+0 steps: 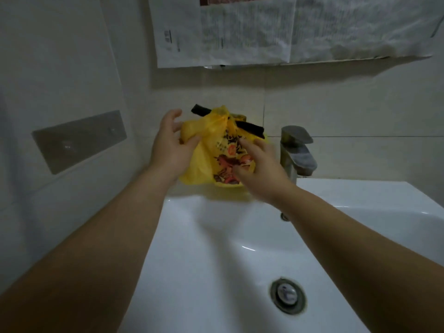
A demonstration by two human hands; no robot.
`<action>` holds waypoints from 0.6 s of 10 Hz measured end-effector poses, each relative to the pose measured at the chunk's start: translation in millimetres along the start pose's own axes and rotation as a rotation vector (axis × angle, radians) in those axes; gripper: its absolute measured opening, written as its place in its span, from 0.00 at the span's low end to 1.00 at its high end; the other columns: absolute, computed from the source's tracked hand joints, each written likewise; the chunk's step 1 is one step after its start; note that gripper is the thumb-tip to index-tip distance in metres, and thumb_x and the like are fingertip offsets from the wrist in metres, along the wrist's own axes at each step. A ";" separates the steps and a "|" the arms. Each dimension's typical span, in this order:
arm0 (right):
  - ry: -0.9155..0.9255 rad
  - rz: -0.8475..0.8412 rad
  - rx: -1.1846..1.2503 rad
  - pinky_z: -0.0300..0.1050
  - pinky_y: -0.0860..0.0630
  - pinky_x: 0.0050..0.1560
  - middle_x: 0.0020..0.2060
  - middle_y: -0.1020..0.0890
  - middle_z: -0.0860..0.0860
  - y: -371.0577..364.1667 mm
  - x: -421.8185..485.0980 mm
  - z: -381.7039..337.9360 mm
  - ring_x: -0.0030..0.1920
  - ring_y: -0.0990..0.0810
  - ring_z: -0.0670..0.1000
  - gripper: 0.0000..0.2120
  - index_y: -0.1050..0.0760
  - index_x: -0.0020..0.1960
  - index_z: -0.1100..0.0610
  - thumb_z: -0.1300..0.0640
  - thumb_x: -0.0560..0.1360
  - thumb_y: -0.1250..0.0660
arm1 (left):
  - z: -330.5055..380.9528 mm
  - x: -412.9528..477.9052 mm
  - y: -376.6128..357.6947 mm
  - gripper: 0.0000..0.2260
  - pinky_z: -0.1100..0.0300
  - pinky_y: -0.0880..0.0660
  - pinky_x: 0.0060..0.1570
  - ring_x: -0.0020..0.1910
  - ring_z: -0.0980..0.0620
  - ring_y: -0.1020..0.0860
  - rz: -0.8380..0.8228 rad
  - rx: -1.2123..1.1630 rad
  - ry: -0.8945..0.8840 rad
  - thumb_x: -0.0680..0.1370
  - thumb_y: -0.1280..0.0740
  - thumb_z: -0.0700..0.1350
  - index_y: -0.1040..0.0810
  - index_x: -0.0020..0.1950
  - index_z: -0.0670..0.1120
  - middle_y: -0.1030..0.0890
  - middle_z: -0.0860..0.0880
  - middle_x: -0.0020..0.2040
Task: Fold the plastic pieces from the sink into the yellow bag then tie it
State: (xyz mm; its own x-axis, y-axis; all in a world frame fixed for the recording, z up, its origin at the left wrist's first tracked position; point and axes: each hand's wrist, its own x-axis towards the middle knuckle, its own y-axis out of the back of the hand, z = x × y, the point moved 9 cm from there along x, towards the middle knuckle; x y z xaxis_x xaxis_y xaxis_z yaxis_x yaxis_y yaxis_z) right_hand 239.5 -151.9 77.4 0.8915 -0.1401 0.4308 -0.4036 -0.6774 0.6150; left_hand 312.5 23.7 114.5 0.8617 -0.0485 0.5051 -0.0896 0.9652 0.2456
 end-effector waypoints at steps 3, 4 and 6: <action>-0.124 -0.210 -0.212 0.57 0.43 0.73 0.77 0.46 0.52 -44.9 24.3 48.7 0.75 0.45 0.61 0.29 0.47 0.78 0.44 0.55 0.79 0.41 | -86.5 13.7 -48.9 0.18 0.47 0.25 0.58 0.59 0.40 0.24 -0.208 0.476 0.113 0.81 0.41 0.47 0.29 0.71 0.54 0.23 0.43 0.62; -0.067 -0.111 -0.083 0.52 0.39 0.72 0.75 0.40 0.53 -34.6 15.2 39.2 0.74 0.40 0.56 0.29 0.45 0.77 0.48 0.58 0.79 0.40 | -81.8 13.6 -44.3 0.20 0.45 0.27 0.60 0.61 0.38 0.26 -0.186 0.512 0.067 0.82 0.42 0.46 0.35 0.75 0.51 0.25 0.40 0.62; -0.046 -0.051 -0.084 0.40 0.38 0.64 0.72 0.36 0.52 -13.7 -0.8 29.5 0.71 0.36 0.53 0.25 0.39 0.75 0.49 0.57 0.80 0.39 | -68.1 -8.1 -26.0 0.35 0.48 0.37 0.68 0.73 0.39 0.39 -0.021 0.491 0.164 0.81 0.38 0.52 0.55 0.80 0.47 0.44 0.39 0.76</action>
